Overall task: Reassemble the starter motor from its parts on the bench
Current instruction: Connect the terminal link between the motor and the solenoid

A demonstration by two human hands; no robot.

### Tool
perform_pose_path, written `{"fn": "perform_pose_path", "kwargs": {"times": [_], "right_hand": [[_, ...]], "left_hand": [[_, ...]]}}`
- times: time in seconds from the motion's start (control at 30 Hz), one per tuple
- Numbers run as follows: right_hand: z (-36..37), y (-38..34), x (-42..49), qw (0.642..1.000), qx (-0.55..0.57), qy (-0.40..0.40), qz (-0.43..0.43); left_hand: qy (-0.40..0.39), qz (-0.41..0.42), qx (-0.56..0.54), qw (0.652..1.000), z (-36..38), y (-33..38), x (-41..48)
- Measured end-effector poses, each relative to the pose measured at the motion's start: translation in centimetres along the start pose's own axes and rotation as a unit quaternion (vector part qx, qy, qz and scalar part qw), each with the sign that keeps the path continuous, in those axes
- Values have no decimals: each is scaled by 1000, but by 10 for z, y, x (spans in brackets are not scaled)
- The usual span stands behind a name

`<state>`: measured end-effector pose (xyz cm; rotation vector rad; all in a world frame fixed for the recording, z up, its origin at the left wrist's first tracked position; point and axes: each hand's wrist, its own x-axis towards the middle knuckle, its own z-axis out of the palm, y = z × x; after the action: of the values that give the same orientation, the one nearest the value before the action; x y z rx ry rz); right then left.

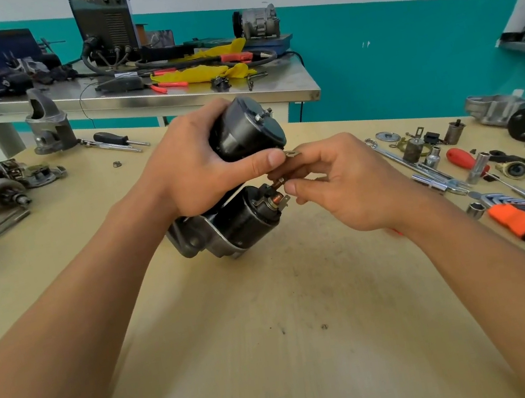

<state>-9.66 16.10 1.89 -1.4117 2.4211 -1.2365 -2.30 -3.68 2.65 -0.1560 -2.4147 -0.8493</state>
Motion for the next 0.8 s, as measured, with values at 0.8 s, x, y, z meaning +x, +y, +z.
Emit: {"fn": "perform_pose_path", "kwargs": {"times": [0.8], "right_hand": [[-111, 70, -64, 887, -273, 182, 325]], "left_hand": [[20, -25, 28, 999, 11, 7, 1]]}}
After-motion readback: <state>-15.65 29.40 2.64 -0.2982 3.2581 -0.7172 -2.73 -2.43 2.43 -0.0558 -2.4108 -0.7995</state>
